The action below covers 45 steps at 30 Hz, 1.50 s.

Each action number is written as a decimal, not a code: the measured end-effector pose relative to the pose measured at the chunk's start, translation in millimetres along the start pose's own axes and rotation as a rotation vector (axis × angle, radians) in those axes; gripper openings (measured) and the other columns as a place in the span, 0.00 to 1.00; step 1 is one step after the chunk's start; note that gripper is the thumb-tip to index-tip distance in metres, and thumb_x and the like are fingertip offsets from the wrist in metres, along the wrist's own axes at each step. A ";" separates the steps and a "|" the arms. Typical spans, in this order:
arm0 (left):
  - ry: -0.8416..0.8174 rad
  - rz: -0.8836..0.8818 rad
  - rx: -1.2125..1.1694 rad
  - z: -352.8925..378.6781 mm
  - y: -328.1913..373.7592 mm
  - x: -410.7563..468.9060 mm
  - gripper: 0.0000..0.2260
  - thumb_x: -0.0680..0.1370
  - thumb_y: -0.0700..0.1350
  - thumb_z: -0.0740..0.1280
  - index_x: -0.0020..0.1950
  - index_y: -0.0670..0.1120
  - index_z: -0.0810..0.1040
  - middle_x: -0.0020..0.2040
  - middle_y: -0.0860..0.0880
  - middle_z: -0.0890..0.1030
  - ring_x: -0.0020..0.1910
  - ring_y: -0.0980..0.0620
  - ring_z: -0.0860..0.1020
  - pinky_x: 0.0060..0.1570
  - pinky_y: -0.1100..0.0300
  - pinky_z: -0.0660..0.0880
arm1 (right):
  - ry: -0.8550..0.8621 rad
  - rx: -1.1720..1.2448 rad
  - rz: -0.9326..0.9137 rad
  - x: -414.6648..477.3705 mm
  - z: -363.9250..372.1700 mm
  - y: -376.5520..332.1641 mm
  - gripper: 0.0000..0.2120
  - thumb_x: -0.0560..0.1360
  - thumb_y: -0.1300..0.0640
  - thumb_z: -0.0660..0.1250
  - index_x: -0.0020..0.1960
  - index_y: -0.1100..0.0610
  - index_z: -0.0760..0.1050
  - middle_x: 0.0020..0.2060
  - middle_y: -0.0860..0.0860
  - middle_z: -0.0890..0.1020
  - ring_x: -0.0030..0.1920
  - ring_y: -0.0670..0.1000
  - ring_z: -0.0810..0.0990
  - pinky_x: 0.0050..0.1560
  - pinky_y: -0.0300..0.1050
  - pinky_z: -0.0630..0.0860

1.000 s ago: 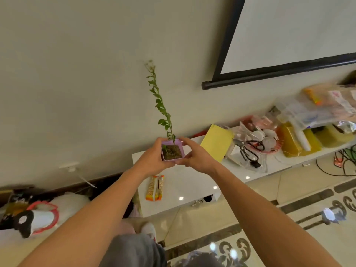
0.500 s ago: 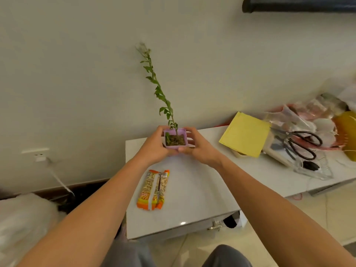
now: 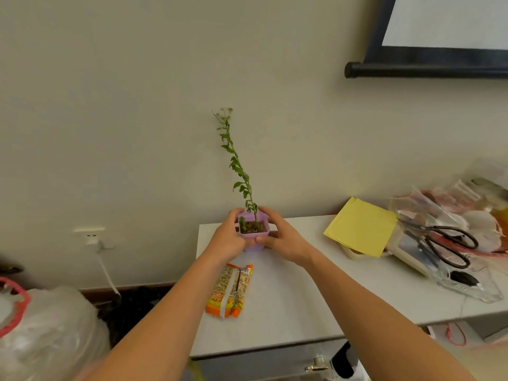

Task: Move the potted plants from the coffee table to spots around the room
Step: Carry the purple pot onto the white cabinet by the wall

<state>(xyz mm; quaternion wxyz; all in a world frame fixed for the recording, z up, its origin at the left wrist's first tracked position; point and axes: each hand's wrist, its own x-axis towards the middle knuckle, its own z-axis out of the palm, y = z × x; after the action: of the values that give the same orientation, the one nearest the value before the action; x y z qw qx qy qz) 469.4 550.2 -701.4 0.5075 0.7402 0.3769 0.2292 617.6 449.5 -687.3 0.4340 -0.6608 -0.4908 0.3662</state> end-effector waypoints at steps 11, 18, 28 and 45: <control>0.124 0.009 -0.067 -25.7 -16.8 8.5 0.33 0.75 0.33 0.72 0.77 0.49 0.64 0.70 0.48 0.75 0.68 0.48 0.75 0.66 0.45 0.75 | 0.263 -0.167 -0.095 39.1 35.8 -19.8 0.06 0.77 0.58 0.72 0.53 0.57 0.84 0.44 0.48 0.83 0.49 0.50 0.80 0.48 0.39 0.74; 0.137 0.098 -0.122 -27.4 -17.5 12.3 0.28 0.76 0.39 0.74 0.73 0.51 0.69 0.65 0.53 0.77 0.67 0.52 0.75 0.67 0.50 0.74 | 0.343 -0.258 -0.073 59.7 37.7 -21.7 0.08 0.75 0.53 0.75 0.52 0.52 0.85 0.55 0.51 0.77 0.54 0.44 0.72 0.51 0.34 0.65; 0.156 0.120 -0.031 -30.2 -20.2 19.1 0.26 0.75 0.43 0.76 0.71 0.49 0.72 0.67 0.50 0.76 0.62 0.54 0.75 0.56 0.62 0.73 | 0.407 -0.396 -0.081 75.1 39.0 -24.2 0.06 0.76 0.53 0.74 0.50 0.54 0.86 0.56 0.54 0.74 0.60 0.53 0.73 0.58 0.42 0.71; 0.148 0.184 0.053 -29.5 -20.6 24.0 0.20 0.77 0.40 0.73 0.68 0.47 0.76 0.63 0.49 0.72 0.60 0.53 0.75 0.48 0.78 0.70 | 0.364 -0.344 -0.229 71.0 34.7 -17.1 0.03 0.75 0.54 0.74 0.47 0.53 0.83 0.42 0.47 0.85 0.49 0.50 0.81 0.52 0.47 0.77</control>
<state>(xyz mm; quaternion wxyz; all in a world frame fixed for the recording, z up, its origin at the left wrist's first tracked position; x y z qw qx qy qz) 456.1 590.5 -710.3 0.4353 0.7660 0.3498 0.3185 598.1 528.0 -687.8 0.4349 -0.7199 -0.5313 0.1014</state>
